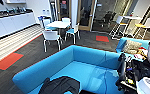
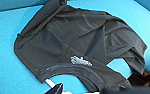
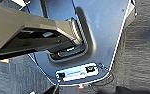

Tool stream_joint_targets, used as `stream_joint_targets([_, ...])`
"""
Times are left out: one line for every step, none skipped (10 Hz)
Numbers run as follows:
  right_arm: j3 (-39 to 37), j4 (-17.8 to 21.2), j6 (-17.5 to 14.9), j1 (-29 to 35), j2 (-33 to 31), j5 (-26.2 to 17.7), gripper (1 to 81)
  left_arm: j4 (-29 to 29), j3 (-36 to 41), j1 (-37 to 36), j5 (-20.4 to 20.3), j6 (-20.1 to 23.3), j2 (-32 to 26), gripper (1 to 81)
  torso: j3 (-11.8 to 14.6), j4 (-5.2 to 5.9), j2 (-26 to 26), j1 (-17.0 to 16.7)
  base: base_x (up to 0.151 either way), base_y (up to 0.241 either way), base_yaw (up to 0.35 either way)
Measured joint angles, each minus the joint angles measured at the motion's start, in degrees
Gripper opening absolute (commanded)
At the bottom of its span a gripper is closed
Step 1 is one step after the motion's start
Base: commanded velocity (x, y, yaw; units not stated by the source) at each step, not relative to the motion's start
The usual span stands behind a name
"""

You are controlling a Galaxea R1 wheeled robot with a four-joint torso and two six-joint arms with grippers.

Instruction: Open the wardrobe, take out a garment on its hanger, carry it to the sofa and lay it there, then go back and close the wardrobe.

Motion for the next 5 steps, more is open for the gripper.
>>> stream_joint_targets([0.0,0.02,0.02,0.11,0.04,-0.04,81.1,4.66,-2.29,2.43,0.16,0.1,2.51,81.1,0.0,0.0,0.0,0.0,0.0,0.0,0.0])
stream_joint_targets([-0.02,0.05,0.05,0.52,0.11,-0.13,81.1,11.65,-2.73,6.17,-0.06,0.21,5.35,81.1,0.02,0.0,0.0,0.0,0.0,0.0,0.0])
stream_joint_targets([-0.11,0.05,0.07,1.13,0.15,-0.06,81.1,19.19,-2.43,9.95,-3.36,0.23,7.28,81.1,0.02,0.0,-0.02,0.0,0.0,0.0,0.0])
stream_joint_targets([-0.35,0.07,0.11,1.6,0.12,-0.09,81.1,25.51,-2.46,12.54,-6.31,0.26,7.51,81.1,0.02,0.0,-0.02,-0.02,0.0,0.0,0.0])
stream_joint_targets([-0.39,0.07,0.13,1.93,0.12,-0.15,81.1,29.77,-2.97,14.67,-8.03,0.32,6.97,81.1,0.02,0.0,-0.02,-0.02,0.0,0.0,0.0])
